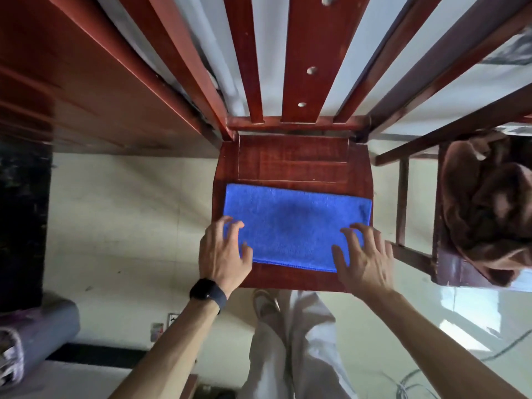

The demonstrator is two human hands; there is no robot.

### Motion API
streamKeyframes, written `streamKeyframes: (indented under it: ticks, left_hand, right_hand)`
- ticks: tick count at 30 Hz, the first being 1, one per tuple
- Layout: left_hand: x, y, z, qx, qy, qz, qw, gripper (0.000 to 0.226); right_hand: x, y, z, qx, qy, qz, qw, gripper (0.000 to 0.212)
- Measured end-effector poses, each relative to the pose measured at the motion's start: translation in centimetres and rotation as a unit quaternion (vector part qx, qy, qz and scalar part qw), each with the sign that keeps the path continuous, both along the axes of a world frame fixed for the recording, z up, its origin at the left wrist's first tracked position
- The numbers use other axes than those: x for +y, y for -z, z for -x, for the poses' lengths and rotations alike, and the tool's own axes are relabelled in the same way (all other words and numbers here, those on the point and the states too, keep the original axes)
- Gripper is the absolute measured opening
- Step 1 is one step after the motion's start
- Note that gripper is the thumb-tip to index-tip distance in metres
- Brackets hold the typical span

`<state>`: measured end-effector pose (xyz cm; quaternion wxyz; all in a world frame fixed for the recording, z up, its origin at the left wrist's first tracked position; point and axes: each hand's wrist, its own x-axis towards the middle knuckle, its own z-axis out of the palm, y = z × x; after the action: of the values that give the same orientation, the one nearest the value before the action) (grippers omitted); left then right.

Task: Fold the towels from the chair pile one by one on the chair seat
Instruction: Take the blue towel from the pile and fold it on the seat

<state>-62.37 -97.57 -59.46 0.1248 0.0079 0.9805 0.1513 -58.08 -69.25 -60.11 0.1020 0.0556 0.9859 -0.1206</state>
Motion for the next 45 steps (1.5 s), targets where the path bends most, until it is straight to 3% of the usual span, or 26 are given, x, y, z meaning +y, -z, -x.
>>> streamKeyframes:
  ticks: [2,5,9,12,15,18,21,24,26,28,30,32,35,41,45]
  left_hand:
    - [3.0,1.9,0.8,0.012,-0.002,-0.027,1.0,0.055]
    - [4.8,6.2,0.4,-0.04,-0.012,0.048,0.998,0.071]
    - [3.1,9.6,-0.9,-0.044,0.023,0.115,0.992,0.076]
    - [2.9,9.1,0.4,-0.031,0.057,0.11,0.992,0.075]
    - [2.2,8.4,5.5,-0.011,0.188,0.116,0.975,0.071]
    - [3.7,7.2,12.7,0.029,0.36,0.132,0.923,0.067]
    - [8.4,6.0,16.0,0.024,0.411,0.138,0.901,0.067]
    - [12.3,5.1,14.1,-0.011,0.307,0.094,0.947,0.076]
    - [13.0,4.8,10.7,0.007,0.167,0.015,0.986,0.074]
    - [12.5,4.6,6.5,0.041,-0.017,-0.061,0.997,0.063]
    - [11.3,4.2,1.8,0.026,-0.197,-0.096,0.975,0.057]
    - [9.9,3.7,-2.5,-0.076,-0.315,-0.094,0.941,0.054]
    - [8.1,3.2,-6.8,-0.212,-0.327,-0.096,0.916,0.036]
    - [6.4,3.7,-6.8,-0.257,-0.348,-0.155,0.888,0.017]
    - [5.5,2.5,-6.8,-0.298,-0.419,-0.275,0.813,0.022]
  right_hand:
    - [-1.5,2.1,2.4,-0.004,0.006,0.015,1.0,0.055]
    - [-1.1,6.3,4.0,-0.025,0.015,-0.011,1.0,0.069]
    - [1.0,8.9,3.7,-0.039,-0.024,-0.038,0.998,0.074]
    - [0.4,7.8,3.1,-0.046,0.037,-0.037,0.998,0.074]
    - [-0.2,6.3,-0.5,-0.065,0.107,-0.046,0.991,0.074]
    - [-1.5,5.1,-4.9,-0.066,0.16,-0.023,0.985,0.073]
    - [-4.0,3.9,-6.7,-0.074,0.179,0.019,0.981,0.067]
    - [-5.3,2.6,-6.0,-0.1,0.237,0.072,0.964,0.059]
    - [-5.1,1.9,-5.0,-0.121,0.313,0.154,0.929,0.051]
    - [-4.2,1.8,-4.0,-0.131,0.399,0.233,0.877,0.04]
    - [-2.8,2.2,-3.3,-0.183,0.423,0.254,0.851,0.03]
    - [-1.5,2.7,-3.1,-0.241,0.392,0.248,0.853,0.028]
    - [-0.4,2.4,-2.8,-0.28,0.377,0.244,0.849,0.029]
    - [-1.2,0.8,-4.0,-0.272,0.359,0.263,0.853,0.025]
    - [-2.2,-0.3,-6.1,-0.232,0.401,0.32,0.826,0.021]
